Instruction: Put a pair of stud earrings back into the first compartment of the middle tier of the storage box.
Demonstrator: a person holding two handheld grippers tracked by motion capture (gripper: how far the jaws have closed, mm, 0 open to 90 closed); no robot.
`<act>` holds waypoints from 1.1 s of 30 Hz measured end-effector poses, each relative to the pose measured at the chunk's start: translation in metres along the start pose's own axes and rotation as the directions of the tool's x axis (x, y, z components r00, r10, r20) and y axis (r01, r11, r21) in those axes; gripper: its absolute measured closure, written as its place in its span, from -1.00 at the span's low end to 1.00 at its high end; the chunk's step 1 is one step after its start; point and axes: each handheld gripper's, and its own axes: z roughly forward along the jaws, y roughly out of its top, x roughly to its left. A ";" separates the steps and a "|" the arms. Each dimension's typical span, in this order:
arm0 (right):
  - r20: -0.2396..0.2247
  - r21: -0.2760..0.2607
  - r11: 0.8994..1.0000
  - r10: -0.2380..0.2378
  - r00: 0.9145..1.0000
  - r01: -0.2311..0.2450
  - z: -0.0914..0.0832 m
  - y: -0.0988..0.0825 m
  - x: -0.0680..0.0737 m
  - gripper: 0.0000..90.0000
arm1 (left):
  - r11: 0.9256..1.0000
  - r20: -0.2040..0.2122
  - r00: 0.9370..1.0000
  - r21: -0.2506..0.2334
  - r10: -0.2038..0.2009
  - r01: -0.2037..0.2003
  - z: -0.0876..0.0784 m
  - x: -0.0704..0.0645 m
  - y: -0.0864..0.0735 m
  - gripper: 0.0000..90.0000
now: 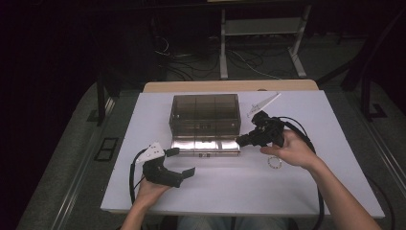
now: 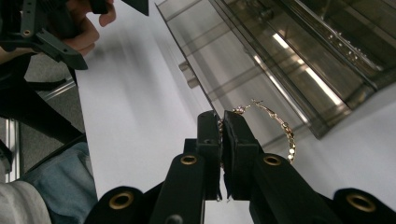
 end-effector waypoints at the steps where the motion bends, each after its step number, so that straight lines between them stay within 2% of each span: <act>1: -0.002 0.001 1.000 -0.004 1.000 0.004 0.001 0.003 0.001 0.89 | 1.000 0.001 1.000 -0.001 -0.003 0.003 0.000 0.000 0.000 -1.00; 8: -0.017 0.011 0.999 -0.046 0.999 0.046 0.011 0.018 0.006 0.88 | 1.000 0.002 1.000 -0.003 -0.004 0.004 -0.001 0.000 0.000 -1.00; 13: -0.033 0.012 0.999 -0.052 0.998 0.052 0.017 0.026 0.010 0.89 | 1.000 0.004 1.000 -0.004 -0.005 0.006 -0.001 0.000 0.000 -1.00; 16: -0.031 0.017 0.997 -0.072 0.997 0.073 0.020 0.028 0.011 0.88 | 1.000 0.006 1.000 -0.001 -0.005 0.005 0.000 0.000 0.000 -1.00; 21: -0.040 0.020 0.997 -0.071 0.997 0.072 0.025 0.031 0.013 0.89 | 1.000 0.008 1.000 -0.003 -0.004 0.004 0.000 -0.001 0.000 -1.00; 33: -0.069 0.018 0.994 -0.106 0.992 0.107 0.043 0.046 0.019 0.88 | 1.000 0.008 1.000 -0.003 -0.004 0.004 0.000 -0.001 0.000 -1.00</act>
